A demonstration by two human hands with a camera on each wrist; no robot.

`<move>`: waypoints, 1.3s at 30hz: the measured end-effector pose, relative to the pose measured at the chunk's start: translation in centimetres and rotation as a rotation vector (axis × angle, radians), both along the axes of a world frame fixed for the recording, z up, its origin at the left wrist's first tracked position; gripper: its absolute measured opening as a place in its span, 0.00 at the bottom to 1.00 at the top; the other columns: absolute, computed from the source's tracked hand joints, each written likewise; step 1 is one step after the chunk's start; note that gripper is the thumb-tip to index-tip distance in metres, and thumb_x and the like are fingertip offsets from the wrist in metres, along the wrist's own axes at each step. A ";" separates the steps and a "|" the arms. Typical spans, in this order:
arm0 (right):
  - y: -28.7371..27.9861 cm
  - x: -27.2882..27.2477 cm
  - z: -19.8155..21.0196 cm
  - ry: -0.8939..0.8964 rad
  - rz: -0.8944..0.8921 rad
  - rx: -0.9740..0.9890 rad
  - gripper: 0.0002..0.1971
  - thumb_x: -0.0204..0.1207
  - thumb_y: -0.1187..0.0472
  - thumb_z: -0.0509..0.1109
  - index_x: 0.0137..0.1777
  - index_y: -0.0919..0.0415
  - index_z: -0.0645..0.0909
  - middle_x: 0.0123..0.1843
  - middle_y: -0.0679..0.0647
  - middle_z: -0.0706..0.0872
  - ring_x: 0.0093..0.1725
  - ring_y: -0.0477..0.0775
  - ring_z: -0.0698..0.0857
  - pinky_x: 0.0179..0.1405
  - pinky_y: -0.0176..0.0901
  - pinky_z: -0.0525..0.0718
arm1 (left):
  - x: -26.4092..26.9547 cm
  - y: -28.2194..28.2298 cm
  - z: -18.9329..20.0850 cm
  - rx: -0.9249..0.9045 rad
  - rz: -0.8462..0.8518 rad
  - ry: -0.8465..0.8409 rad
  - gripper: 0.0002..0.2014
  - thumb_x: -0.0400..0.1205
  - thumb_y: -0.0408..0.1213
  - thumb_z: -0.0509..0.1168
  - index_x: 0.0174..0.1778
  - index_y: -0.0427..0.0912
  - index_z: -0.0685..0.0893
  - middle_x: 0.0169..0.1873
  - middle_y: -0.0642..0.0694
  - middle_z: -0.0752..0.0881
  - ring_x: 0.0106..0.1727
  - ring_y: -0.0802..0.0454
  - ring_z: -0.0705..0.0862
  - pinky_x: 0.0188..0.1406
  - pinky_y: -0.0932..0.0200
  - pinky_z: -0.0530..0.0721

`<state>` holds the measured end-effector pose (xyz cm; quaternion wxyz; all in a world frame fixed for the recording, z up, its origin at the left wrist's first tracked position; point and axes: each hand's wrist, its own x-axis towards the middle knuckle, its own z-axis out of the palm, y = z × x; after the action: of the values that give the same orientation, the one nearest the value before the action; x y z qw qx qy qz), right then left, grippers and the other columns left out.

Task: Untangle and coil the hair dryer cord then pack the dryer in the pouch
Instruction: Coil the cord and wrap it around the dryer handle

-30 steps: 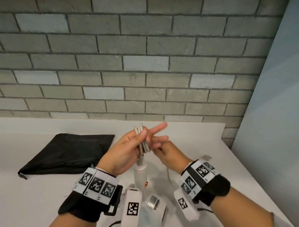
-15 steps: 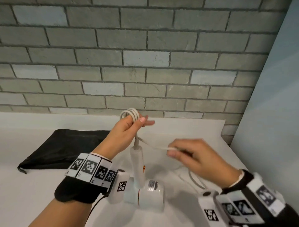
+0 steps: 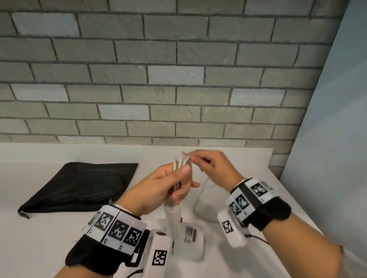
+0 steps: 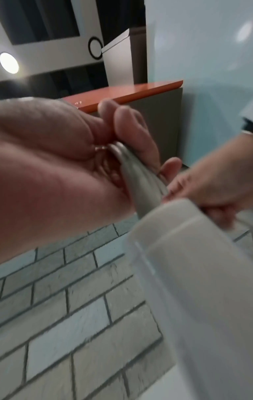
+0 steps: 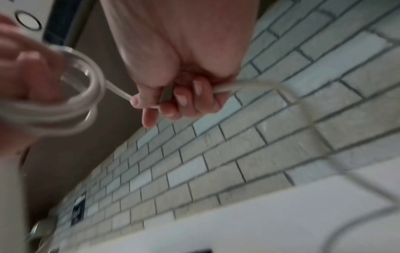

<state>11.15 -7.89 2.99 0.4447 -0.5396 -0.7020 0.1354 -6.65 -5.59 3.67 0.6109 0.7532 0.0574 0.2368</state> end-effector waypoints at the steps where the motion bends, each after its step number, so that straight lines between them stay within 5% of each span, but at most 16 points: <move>1: 0.1 -0.4 -1.5 -0.013 0.001 -0.046 0.09 0.79 0.60 0.63 0.48 0.51 0.86 0.36 0.31 0.85 0.39 0.30 0.83 0.43 0.29 0.79 | 0.0 0.1 -0.1 -0.020 0.020 -0.019 0.24 0.85 0.43 0.48 0.25 0.42 0.77 0.16 0.53 0.76 0.20 0.56 0.72 0.65 0.48 0.78; 4: -0.5 -1.9 -4.2 -0.122 -0.018 -0.126 0.14 0.79 0.45 0.57 0.54 0.46 0.82 0.44 0.43 0.89 0.48 0.47 0.88 0.52 0.47 0.84 | 0.0 0.7 -0.3 -0.074 0.148 -0.084 0.25 0.85 0.45 0.47 0.39 0.36 0.86 0.29 0.48 0.89 0.29 0.54 0.83 0.58 0.52 0.81; 8: -2.8 -3.4 -4.7 -0.326 0.055 -0.073 0.13 0.79 0.47 0.57 0.36 0.51 0.71 0.24 0.43 0.73 0.25 0.41 0.72 0.28 0.39 0.69 | 0.0 1.5 -0.2 0.030 0.415 -0.097 0.24 0.84 0.47 0.48 0.57 0.37 0.85 0.57 0.49 0.88 0.57 0.56 0.87 0.61 0.73 0.77; 10: -4.1 -3.5 -3.9 -0.415 0.083 -0.003 0.15 0.78 0.46 0.58 0.31 0.49 0.65 0.21 0.41 0.66 0.23 0.40 0.69 0.25 0.34 0.63 | 0.0 1.6 0.0 0.136 0.506 -0.037 0.23 0.83 0.46 0.49 0.51 0.37 0.87 0.51 0.48 0.90 0.54 0.58 0.87 0.58 0.74 0.77; 12: -4.8 -3.2 -2.3 -0.395 0.087 0.096 0.14 0.76 0.46 0.61 0.33 0.52 0.72 0.24 0.38 0.67 0.26 0.39 0.69 0.27 0.35 0.65 | 0.0 1.5 0.4 0.235 0.511 0.049 0.25 0.84 0.48 0.50 0.36 0.38 0.88 0.36 0.45 0.91 0.43 0.53 0.89 0.59 0.60 0.81; 15: -5.3 -2.8 0.8 -0.218 0.081 0.250 0.09 0.72 0.50 0.68 0.40 0.56 0.81 0.32 0.37 0.70 0.30 0.37 0.70 0.31 0.29 0.68 | 0.1 0.9 1.1 0.233 0.365 0.159 0.27 0.81 0.55 0.48 0.26 0.38 0.76 0.20 0.40 0.76 0.24 0.51 0.75 0.37 0.61 0.81; 18: -5.0 -2.4 3.0 -0.125 0.052 0.250 0.16 0.67 0.49 0.71 0.54 0.49 0.78 0.40 0.41 0.72 0.30 0.41 0.70 0.31 0.25 0.70 | 0.0 0.0 1.4 0.127 0.133 0.208 0.30 0.78 0.64 0.37 0.25 0.47 0.72 0.18 0.50 0.65 0.23 0.51 0.64 0.36 0.54 0.74; 20: -4.3 -1.9 3.3 -0.095 0.078 0.130 0.22 0.67 0.46 0.70 0.63 0.40 0.74 0.44 0.43 0.71 0.31 0.43 0.70 0.31 0.29 0.72 | -0.1 0.1 1.4 0.099 0.017 0.192 0.33 0.72 0.71 0.35 0.27 0.47 0.70 0.17 0.54 0.63 0.21 0.51 0.62 0.39 0.59 0.78; 24: -3.4 -1.7 2.9 -0.070 0.201 -0.085 0.07 0.75 0.52 0.61 0.47 0.44 0.80 0.44 0.49 0.74 0.41 0.45 0.76 0.46 0.35 0.76 | -0.3 0.8 1.0 0.011 -0.117 0.109 0.29 0.72 0.70 0.53 0.27 0.44 0.66 0.15 0.56 0.62 0.17 0.56 0.61 0.39 0.60 0.80; 29: -3.3 -1.8 2.2 -0.064 0.101 0.030 0.13 0.77 0.53 0.60 0.33 0.53 0.79 0.33 0.44 0.75 0.33 0.39 0.77 0.37 0.27 0.72 | -0.4 1.2 0.4 0.019 0.119 0.038 0.18 0.74 0.60 0.63 0.25 0.52 0.74 0.19 0.57 0.67 0.21 0.57 0.66 0.33 0.66 0.76; 31: -3.6 -1.2 2.2 -0.002 0.086 0.003 0.14 0.79 0.57 0.61 0.34 0.61 0.81 0.32 0.46 0.74 0.30 0.38 0.75 0.34 0.25 0.71 | -0.5 1.1 0.3 0.012 0.210 0.017 0.16 0.79 0.52 0.59 0.29 0.47 0.76 0.20 0.58 0.68 0.22 0.59 0.66 0.28 0.70 0.72; 34: -4.2 -0.1 2.7 0.000 0.054 0.021 0.09 0.78 0.61 0.65 0.41 0.59 0.86 0.32 0.46 0.76 0.32 0.38 0.76 0.35 0.24 0.70 | -0.3 0.9 0.2 -0.027 0.251 0.013 0.19 0.79 0.51 0.52 0.29 0.41 0.70 0.20 0.57 0.67 0.22 0.60 0.63 0.26 0.68 0.67; 39: -3.2 0.5 1.5 -0.036 -0.098 0.182 0.12 0.74 0.53 0.64 0.43 0.57 0.87 0.36 0.44 0.78 0.40 0.41 0.77 0.42 0.27 0.71 | 0.8 0.1 0.1 -0.096 0.274 -0.025 0.20 0.81 0.51 0.55 0.21 0.51 0.72 0.18 0.57 0.65 0.19 0.59 0.62 0.23 0.66 0.69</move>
<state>11.61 -11.11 4.47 0.4851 -0.5330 -0.6922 0.0393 -5.83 -5.53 3.79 0.6091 0.7051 0.1631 0.3244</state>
